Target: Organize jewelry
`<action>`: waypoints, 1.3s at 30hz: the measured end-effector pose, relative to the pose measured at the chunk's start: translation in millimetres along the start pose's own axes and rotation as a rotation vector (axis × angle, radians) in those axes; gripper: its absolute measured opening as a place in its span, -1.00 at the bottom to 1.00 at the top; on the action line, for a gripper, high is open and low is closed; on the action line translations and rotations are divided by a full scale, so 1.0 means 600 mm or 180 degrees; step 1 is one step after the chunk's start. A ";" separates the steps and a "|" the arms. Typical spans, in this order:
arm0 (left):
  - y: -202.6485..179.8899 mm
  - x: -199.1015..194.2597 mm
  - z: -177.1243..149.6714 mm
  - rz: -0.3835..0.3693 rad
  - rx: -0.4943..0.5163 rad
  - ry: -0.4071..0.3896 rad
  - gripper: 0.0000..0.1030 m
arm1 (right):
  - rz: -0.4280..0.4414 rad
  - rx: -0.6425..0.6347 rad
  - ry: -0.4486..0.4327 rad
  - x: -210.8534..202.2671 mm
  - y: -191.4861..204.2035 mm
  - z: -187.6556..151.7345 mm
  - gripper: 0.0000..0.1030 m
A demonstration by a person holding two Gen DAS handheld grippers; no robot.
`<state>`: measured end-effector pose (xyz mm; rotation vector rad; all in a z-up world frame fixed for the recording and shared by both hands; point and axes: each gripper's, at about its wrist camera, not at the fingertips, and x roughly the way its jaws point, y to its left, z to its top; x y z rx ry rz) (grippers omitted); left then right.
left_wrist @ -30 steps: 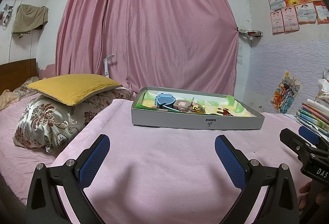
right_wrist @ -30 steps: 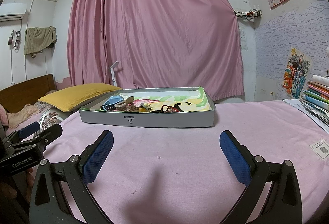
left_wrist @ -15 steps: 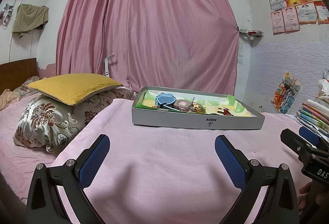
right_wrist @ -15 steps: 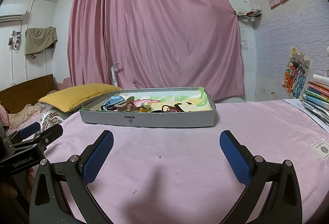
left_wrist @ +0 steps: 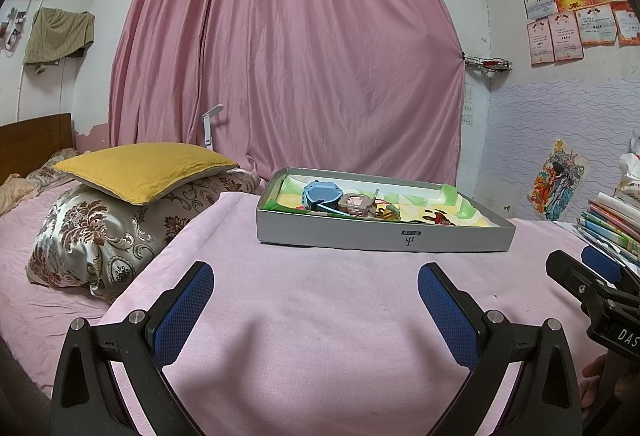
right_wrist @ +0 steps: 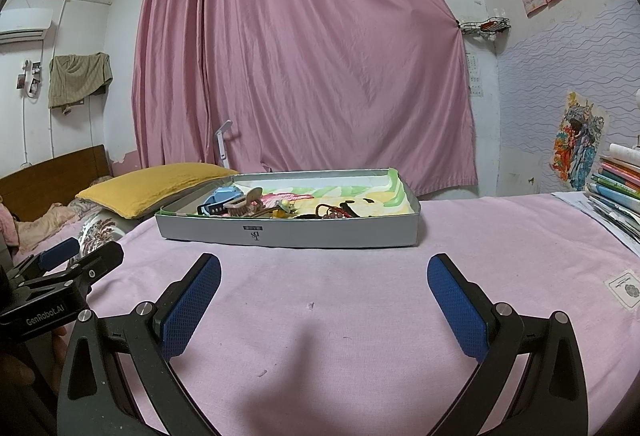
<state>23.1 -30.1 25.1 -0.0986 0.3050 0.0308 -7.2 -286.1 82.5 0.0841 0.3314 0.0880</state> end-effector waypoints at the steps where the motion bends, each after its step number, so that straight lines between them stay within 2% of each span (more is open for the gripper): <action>1: -0.001 0.000 -0.001 0.0000 0.0001 0.0000 0.99 | 0.0004 -0.0002 -0.0001 0.002 0.003 -0.001 0.97; 39: -0.004 0.000 0.000 0.0046 0.0076 0.0060 0.99 | 0.0006 0.0005 0.0005 0.007 0.011 -0.002 0.97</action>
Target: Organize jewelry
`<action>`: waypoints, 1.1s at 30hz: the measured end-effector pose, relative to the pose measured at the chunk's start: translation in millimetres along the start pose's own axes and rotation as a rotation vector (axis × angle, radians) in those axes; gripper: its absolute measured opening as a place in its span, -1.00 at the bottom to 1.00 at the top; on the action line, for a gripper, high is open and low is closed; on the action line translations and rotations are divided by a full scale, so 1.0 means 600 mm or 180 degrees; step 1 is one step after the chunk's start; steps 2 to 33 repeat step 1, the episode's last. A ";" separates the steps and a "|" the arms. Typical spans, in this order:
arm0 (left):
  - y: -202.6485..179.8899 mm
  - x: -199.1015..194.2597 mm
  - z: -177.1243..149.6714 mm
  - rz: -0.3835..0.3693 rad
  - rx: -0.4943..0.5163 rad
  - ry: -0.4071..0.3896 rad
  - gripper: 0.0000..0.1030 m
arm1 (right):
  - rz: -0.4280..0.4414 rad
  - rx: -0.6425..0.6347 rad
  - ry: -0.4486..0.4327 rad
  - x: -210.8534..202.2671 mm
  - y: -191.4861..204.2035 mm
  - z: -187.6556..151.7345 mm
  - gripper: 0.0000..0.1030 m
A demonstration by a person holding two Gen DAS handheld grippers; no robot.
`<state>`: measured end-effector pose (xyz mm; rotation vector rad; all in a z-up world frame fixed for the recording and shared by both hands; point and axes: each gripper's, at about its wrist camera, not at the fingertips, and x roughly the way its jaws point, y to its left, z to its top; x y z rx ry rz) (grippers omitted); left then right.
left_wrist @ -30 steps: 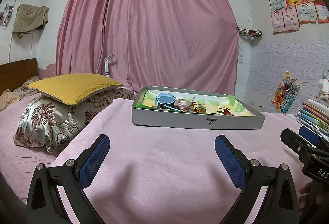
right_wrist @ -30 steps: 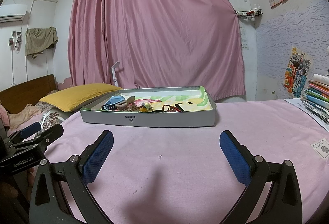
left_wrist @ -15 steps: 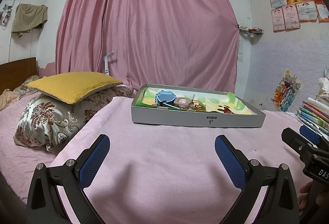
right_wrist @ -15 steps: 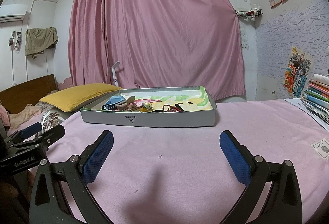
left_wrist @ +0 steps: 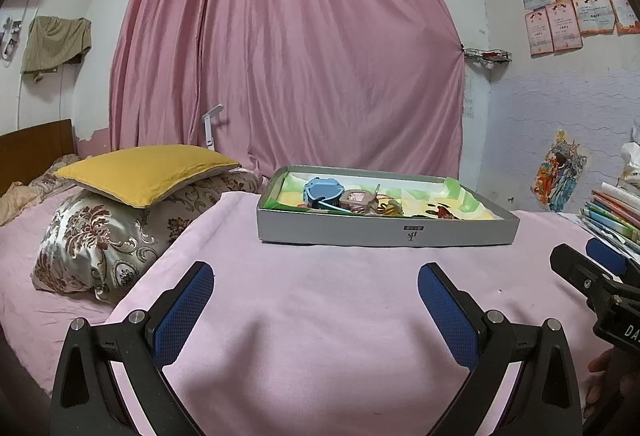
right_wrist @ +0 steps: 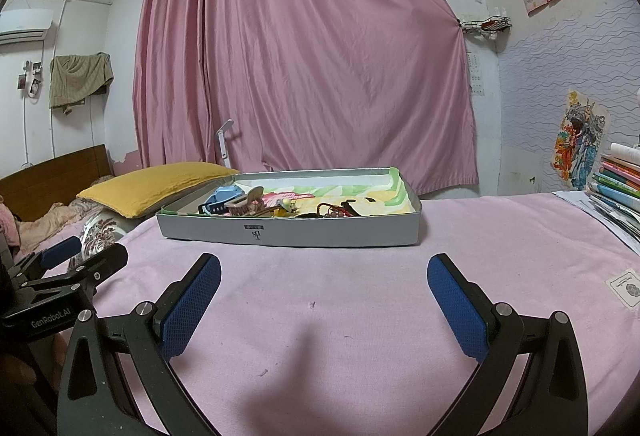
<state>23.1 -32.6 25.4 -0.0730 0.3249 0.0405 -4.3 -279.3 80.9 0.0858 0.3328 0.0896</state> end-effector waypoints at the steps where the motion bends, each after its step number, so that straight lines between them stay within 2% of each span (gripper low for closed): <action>1: 0.000 0.000 0.000 -0.0001 -0.0002 0.0003 0.99 | 0.0001 0.0001 0.0001 0.002 0.002 0.000 0.97; 33: 0.000 0.000 0.000 -0.0001 -0.0002 0.0003 0.99 | 0.0001 0.0001 0.0001 0.002 0.002 0.000 0.97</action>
